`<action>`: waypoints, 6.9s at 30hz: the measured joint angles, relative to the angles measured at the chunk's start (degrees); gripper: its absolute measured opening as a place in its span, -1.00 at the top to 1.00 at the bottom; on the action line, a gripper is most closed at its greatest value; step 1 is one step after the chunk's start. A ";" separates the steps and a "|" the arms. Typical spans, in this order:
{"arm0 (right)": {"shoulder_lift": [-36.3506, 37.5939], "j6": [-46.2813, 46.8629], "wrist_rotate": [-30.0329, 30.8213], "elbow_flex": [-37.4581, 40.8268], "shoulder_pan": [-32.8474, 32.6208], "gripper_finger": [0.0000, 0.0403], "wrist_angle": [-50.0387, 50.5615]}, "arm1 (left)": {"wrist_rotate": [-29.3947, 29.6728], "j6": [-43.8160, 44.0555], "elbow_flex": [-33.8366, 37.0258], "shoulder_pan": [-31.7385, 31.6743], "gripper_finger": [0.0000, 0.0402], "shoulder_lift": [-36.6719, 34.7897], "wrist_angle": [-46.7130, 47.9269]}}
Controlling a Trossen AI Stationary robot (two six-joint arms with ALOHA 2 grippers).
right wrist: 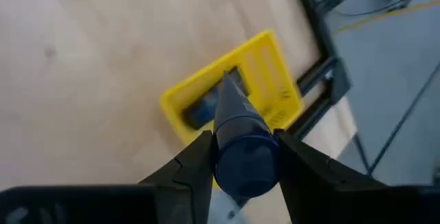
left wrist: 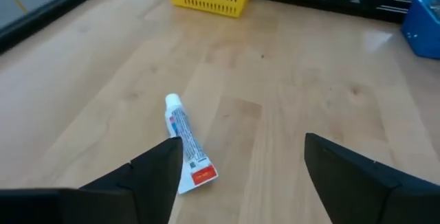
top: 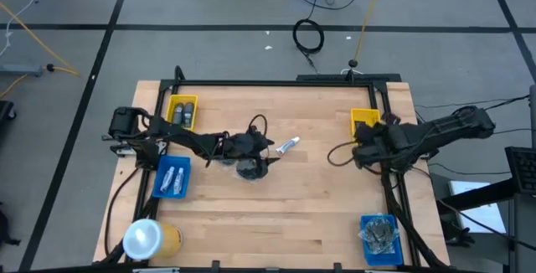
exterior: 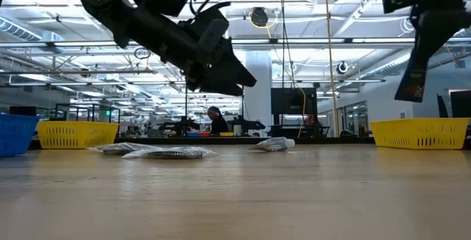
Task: Pick & Place Travel size toiletries
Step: Put the blue shave cream into the right yellow basket, then put the white toothpaste into the left blue basket, then put the black hairbrush into the right blue basket
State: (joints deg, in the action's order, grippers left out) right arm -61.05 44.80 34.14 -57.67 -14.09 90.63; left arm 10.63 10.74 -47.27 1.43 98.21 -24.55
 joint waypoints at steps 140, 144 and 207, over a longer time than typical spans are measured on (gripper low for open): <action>-14.39 -27.62 2.05 54.49 -5.53 -0.05 -153.97 | -1.26 6.97 -24.22 2.38 0.83 0.84 53.98; -14.39 -27.89 2.05 54.45 -5.53 -0.05 -153.98 | -3.69 18.90 -24.26 6.40 0.85 -6.12 71.47; -23.26 -33.02 -20.67 33.12 3.61 -0.07 -133.99 | 7.04 20.13 6.65 8.86 0.06 -10.44 36.85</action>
State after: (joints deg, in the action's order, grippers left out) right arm -84.31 11.78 13.48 -24.55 -10.47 -43.36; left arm 17.68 30.87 -40.62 10.29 87.78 12.30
